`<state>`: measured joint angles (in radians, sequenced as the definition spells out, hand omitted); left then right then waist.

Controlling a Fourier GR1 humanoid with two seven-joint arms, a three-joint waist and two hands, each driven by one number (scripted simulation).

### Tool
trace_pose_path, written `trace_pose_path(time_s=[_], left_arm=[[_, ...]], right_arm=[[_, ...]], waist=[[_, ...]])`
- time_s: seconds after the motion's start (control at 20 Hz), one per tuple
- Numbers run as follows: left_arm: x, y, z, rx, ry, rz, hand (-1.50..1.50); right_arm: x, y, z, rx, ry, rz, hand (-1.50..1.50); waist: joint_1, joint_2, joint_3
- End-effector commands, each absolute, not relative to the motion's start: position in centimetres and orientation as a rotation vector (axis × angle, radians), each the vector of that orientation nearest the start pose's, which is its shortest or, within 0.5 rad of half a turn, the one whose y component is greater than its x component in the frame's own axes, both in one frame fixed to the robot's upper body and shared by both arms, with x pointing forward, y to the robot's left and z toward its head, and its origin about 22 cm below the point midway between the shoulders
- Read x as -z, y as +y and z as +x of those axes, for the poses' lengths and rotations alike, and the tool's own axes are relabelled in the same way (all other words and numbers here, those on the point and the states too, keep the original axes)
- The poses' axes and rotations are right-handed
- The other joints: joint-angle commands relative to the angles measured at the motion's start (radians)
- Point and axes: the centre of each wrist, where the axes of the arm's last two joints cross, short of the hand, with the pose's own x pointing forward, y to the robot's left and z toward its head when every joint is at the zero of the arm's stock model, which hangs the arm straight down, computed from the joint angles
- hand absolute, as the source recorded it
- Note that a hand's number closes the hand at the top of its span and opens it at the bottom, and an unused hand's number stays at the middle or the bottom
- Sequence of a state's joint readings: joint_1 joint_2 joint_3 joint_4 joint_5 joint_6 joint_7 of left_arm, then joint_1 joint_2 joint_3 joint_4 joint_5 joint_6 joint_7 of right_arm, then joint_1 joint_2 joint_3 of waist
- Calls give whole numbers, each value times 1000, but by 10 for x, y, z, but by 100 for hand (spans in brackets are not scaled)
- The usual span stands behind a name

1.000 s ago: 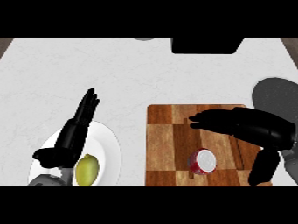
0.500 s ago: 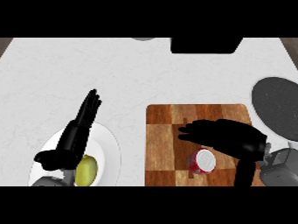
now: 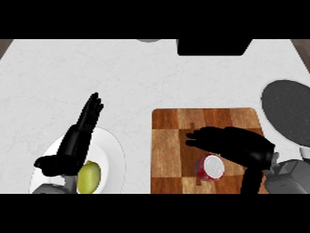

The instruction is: Pick the can from the cutting board and place it in the pan

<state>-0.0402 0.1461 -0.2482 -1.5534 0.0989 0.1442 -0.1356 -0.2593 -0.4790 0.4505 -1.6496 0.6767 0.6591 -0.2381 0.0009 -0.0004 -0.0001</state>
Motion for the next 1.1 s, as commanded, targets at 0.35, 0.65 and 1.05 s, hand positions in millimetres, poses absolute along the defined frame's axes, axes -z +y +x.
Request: trace_pose_path(time_s=[0.35, 0.65, 1.05], left_arm=[[-3, 192, 228, 138, -1704, -64, 0], [4, 196, 261, 140, -1691, -66, 0], [-11, 218, 234, 128, -1693, -58, 0]], right_arm=[[-31, -181, 266, -1810, -1323, -10, -150], [-15, -176, 273, -1952, -1213, -7, 150], [-2, -170, 281, -2024, -1299, -70, 150]], waist=[[2, 0, 0], [-2, 1, 0], [4, 0, 0]])
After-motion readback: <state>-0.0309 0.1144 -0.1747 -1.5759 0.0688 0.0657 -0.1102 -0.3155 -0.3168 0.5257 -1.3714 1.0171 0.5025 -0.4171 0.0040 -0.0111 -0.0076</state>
